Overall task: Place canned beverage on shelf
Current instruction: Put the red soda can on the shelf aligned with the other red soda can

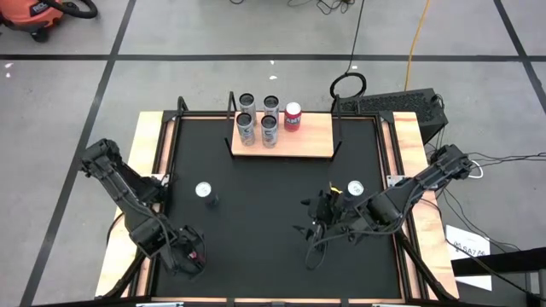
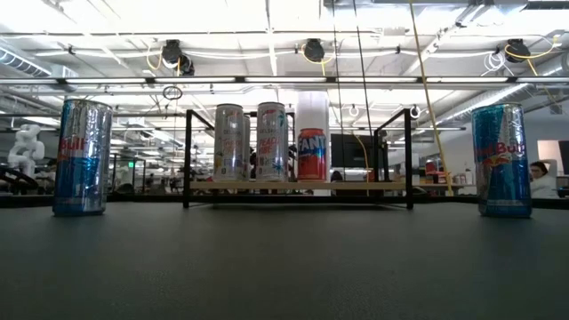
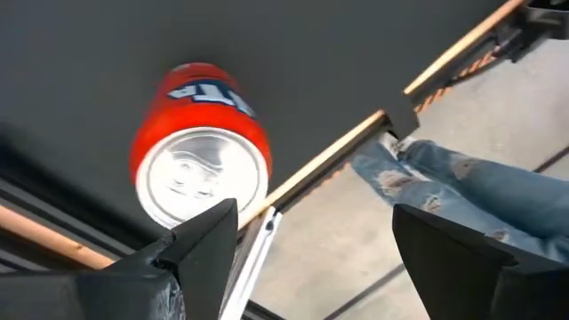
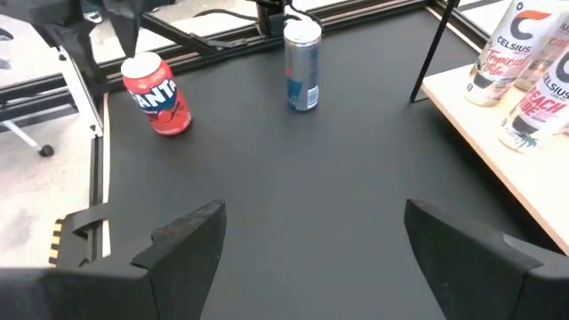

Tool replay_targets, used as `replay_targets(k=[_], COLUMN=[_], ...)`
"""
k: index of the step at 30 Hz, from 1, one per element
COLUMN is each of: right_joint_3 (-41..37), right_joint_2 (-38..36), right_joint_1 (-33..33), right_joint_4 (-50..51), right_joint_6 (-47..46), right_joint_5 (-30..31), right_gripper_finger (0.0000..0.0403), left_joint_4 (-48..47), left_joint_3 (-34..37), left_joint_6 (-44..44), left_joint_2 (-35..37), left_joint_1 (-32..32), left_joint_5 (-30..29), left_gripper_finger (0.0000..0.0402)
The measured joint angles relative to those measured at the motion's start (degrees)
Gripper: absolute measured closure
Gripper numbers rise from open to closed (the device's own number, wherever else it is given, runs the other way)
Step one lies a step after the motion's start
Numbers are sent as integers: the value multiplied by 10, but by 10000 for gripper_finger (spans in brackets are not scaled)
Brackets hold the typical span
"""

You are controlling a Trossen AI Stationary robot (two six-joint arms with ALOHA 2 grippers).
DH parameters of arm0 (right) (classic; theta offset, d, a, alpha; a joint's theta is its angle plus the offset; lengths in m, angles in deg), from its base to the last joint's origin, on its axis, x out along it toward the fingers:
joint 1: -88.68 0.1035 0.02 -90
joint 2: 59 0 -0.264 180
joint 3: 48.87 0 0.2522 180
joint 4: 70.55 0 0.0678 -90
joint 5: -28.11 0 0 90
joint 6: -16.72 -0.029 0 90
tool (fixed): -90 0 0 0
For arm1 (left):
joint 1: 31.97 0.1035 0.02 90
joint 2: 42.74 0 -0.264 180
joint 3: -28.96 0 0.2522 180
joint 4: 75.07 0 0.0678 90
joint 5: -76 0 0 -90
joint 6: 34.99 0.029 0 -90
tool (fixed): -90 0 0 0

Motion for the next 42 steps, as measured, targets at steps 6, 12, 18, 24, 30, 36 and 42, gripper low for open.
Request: replay_targets(k=[6,12,18,24,30,36,42], right_joint_3=[0,0,0,0,0,0,0], right_joint_2=[0,0,0,0,0,0,0], right_joint_1=[3,7,12,19,24,30,41], right_joint_4=[0,10,26,26,37,42,54], right_joint_6=[2,4,0,-3,-14,-25,-50], right_joint_5=[0,0,0,0,0,17,40], right_gripper_finger=[69,69,69,69,69,69,69], left_joint_4=[-8,-67,-79,-74,-3,-11,14], left_joint_3=[0,0,8,41,67,71,71], left_joint_6=[-5,-15,-27,-60,-60,-60,-47], left_joint_2=[1,1,1,1,-1,-31,-68], left_joint_1=[10,10,10,1,1,1,2], left_joint_5=[2,9,16,31,27,25,46], left_gripper_finger=[107,103,52,6,13,28,56])
